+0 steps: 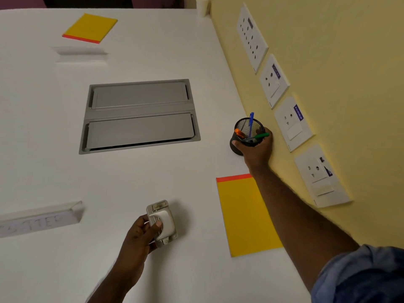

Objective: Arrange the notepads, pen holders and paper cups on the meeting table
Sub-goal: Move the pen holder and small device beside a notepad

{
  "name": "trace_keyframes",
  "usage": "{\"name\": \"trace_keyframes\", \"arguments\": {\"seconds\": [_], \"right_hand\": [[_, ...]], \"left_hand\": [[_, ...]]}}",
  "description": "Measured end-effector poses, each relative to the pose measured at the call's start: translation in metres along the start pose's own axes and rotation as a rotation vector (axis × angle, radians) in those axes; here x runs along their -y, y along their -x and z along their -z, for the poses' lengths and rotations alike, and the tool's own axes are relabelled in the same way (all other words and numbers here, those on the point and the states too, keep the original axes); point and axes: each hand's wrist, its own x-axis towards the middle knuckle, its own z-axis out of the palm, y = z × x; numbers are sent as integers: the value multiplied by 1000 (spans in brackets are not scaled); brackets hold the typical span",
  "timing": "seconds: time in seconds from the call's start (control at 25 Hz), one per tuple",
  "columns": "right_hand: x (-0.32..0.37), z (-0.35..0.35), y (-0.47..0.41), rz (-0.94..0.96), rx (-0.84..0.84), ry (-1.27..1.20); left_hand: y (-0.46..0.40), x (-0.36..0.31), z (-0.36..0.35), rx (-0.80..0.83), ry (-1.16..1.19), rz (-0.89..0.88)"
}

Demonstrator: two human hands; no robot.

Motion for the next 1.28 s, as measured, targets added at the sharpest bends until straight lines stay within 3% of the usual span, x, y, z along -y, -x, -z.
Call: {"name": "trace_keyframes", "arguments": {"seconds": [0.44, 0.6, 0.68, 0.76, 0.92, 1.08, 1.2, 1.28], "right_hand": [[-12, 5, -2, -42, 59, 62], [-11, 14, 57, -82, -6, 196], [-12, 13, 109, 13, -1, 228], [-7, 7, 161, 35, 146, 159], [11, -4, 216, -277, 612, 82], [21, -1, 218, -427, 702, -19], [23, 2, 205, -531, 612, -96], [24, 6, 186, -606, 463, -186]], "left_hand": [[1, -5, -6, 26, 13, -5], [4, -9, -12, 21, 28, 20], [6, -12, -19, 17, 42, 39], [5, -16, -25, 24, 31, 50], [2, -19, -36, 80, 9, 50], [-1, -13, -46, 117, -38, 59], [-8, -6, -45, 7, -276, -81], [-13, -2, -35, -169, -806, -244]]}}
